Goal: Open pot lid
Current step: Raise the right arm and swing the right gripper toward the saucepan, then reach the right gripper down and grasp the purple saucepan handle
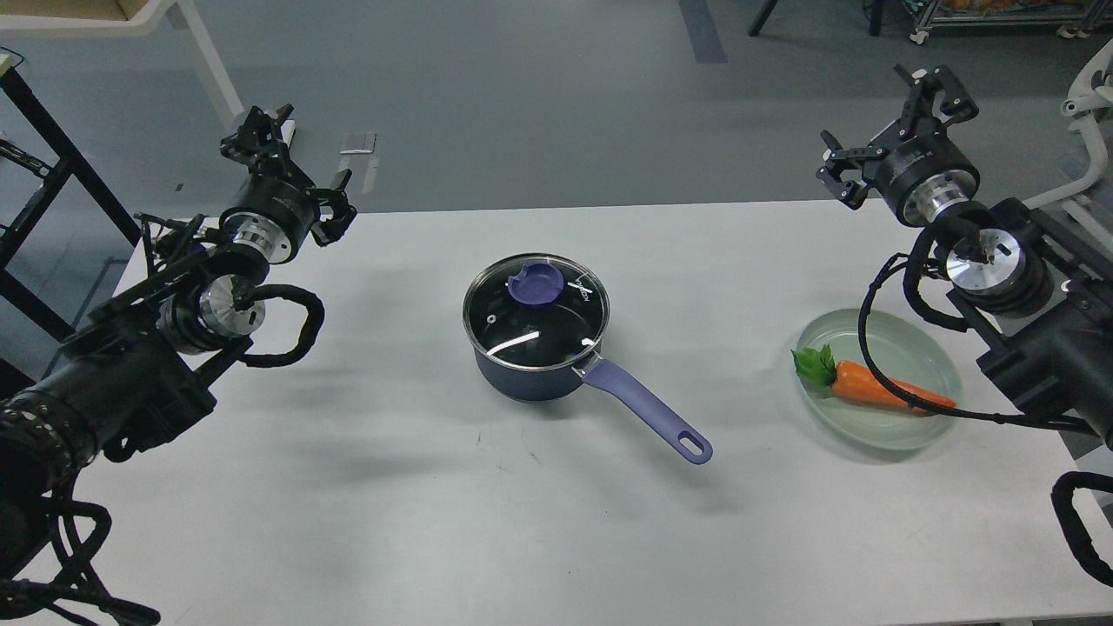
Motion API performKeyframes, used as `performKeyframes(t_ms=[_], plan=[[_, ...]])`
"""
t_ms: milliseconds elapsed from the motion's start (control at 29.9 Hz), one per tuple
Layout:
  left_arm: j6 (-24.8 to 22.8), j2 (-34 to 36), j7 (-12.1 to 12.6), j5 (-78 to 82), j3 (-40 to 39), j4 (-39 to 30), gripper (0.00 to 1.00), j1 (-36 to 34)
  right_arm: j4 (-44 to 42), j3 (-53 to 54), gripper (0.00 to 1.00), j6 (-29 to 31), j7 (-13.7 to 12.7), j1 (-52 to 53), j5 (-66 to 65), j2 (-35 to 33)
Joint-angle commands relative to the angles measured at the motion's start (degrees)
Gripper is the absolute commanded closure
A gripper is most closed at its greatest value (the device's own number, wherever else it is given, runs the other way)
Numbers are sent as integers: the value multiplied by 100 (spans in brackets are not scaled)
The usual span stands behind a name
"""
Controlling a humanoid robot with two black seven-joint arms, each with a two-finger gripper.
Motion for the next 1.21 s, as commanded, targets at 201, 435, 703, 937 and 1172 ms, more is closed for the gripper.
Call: performKeyframes(t_ms=[201, 435, 703, 937, 1172], plan=[[107, 21, 7, 18, 18, 18, 1, -2, 176, -559, 0, -15, 9, 188, -27, -146], [460, 4, 24, 141, 159, 18, 1, -46, 1132, -2236, 1, -76, 35, 1066, -1282, -963], [73, 171, 86, 299, 159, 71, 1, -169, 2346, -4477, 1, -331, 27, 2586, -2531, -1421], [72, 144, 68, 405, 168, 53, 1, -169, 3540, -6507, 3, -489, -8, 4273, -3716, -1264], [2, 206, 42, 405, 168, 9, 1, -160, 4974, -8205, 3, -902, -8, 5268, -4921, -868]])
